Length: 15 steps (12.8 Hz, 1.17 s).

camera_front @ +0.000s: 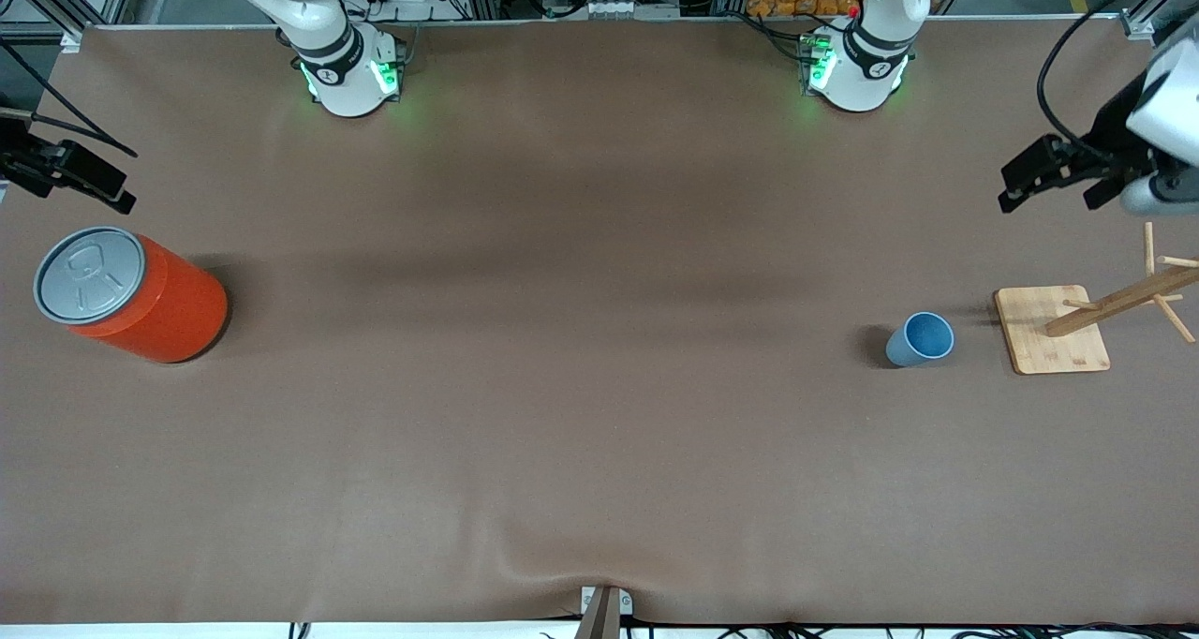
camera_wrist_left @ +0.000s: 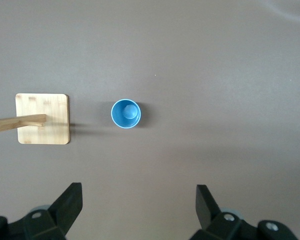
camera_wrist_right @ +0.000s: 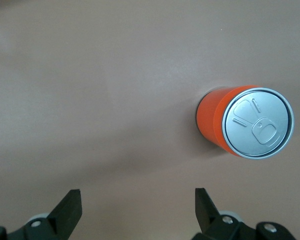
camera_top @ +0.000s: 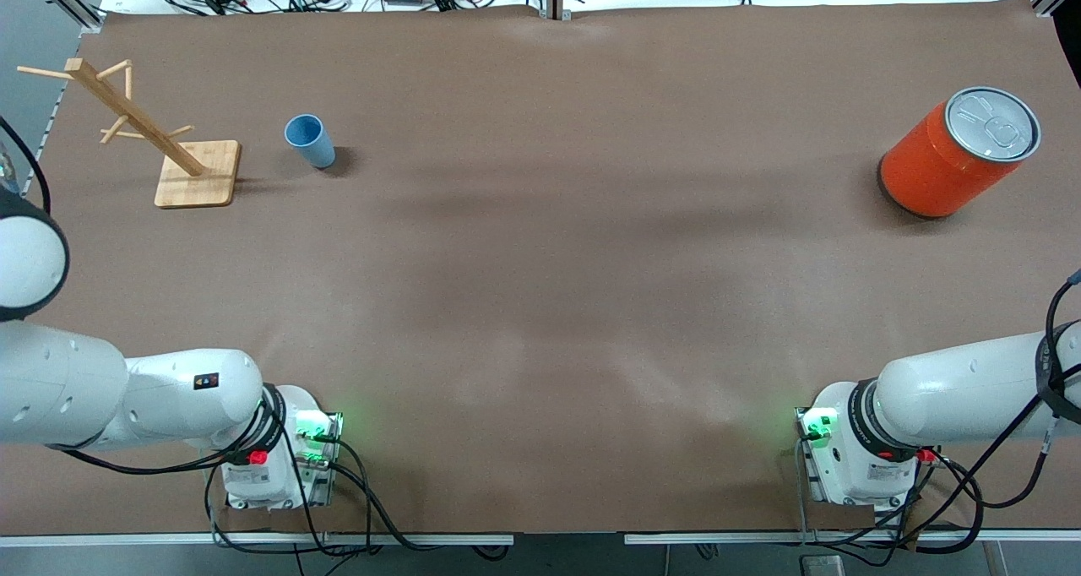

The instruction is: Flip cup

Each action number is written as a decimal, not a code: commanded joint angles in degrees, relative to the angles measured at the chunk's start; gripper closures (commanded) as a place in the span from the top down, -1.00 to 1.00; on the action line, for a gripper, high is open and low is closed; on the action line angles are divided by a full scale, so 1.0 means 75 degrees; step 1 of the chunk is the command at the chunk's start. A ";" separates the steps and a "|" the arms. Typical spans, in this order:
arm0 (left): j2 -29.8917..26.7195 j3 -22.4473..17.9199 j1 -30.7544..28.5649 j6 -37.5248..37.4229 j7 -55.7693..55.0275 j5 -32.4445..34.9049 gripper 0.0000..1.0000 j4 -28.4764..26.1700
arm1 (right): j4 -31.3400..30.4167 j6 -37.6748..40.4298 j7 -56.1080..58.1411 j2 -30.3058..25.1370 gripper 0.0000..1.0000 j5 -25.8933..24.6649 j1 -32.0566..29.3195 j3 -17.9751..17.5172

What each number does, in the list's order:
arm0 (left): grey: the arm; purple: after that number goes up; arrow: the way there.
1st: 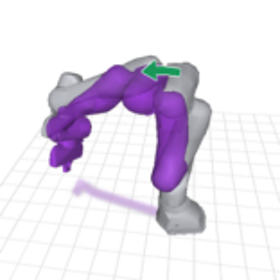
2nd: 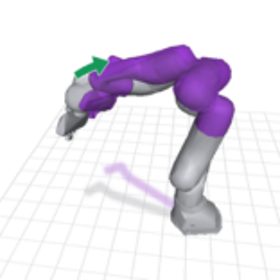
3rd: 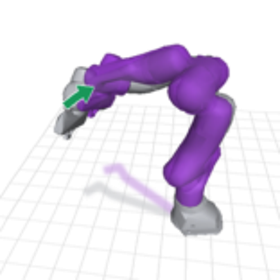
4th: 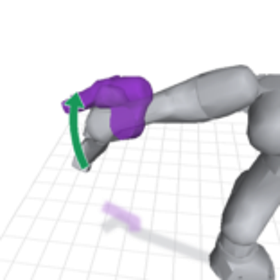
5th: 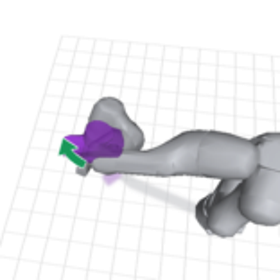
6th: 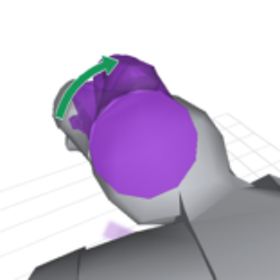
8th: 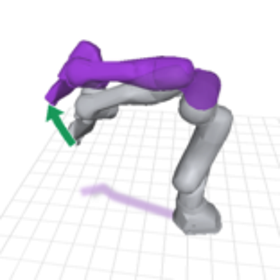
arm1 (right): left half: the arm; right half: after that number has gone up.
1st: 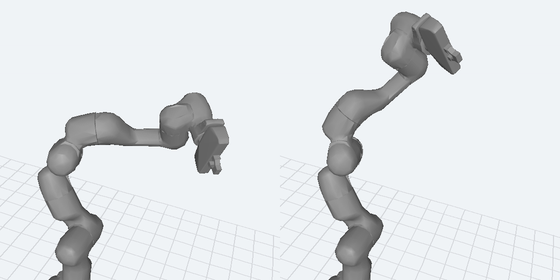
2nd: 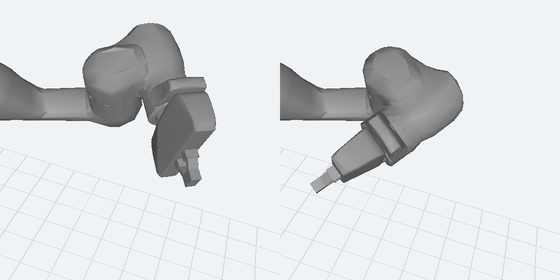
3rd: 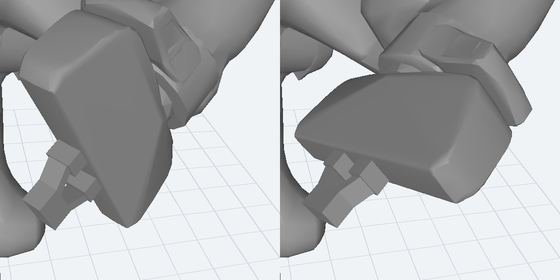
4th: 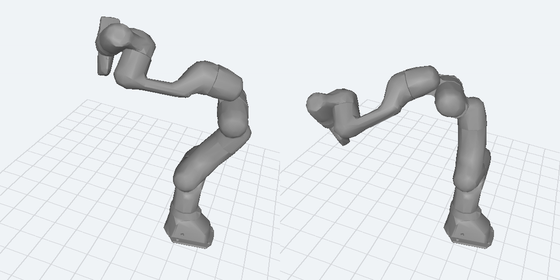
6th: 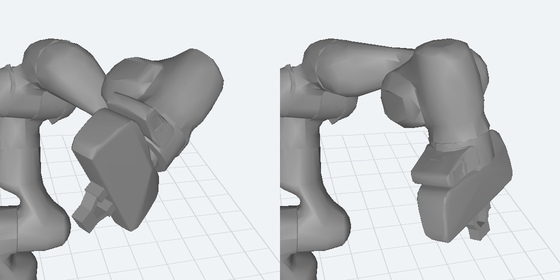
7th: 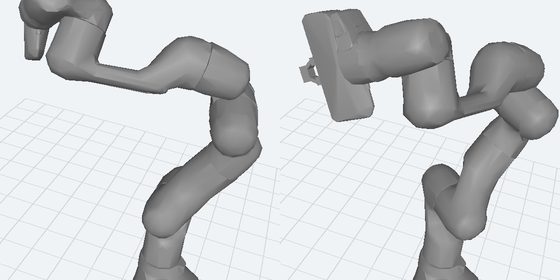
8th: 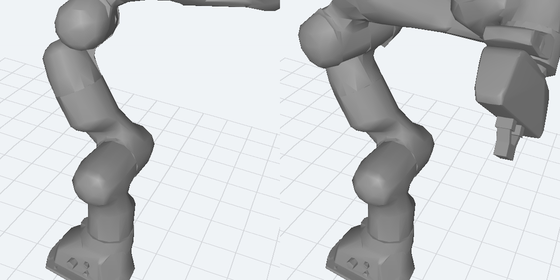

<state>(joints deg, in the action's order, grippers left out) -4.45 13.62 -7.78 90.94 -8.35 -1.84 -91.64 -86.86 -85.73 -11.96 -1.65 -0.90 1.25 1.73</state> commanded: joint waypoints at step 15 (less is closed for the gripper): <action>-0.0986 -0.1476 0.1974 -0.0408 -0.0527 0.0304 1.00 -0.1149 | 0.0133 0.0123 0.0013 0.0032 1.00 -0.0079 -0.0062 -0.0031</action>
<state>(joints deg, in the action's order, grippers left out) -6.95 6.31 3.97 87.12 -11.56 -0.89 -94.40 -86.86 -85.58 -11.96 -1.65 -0.92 1.23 1.76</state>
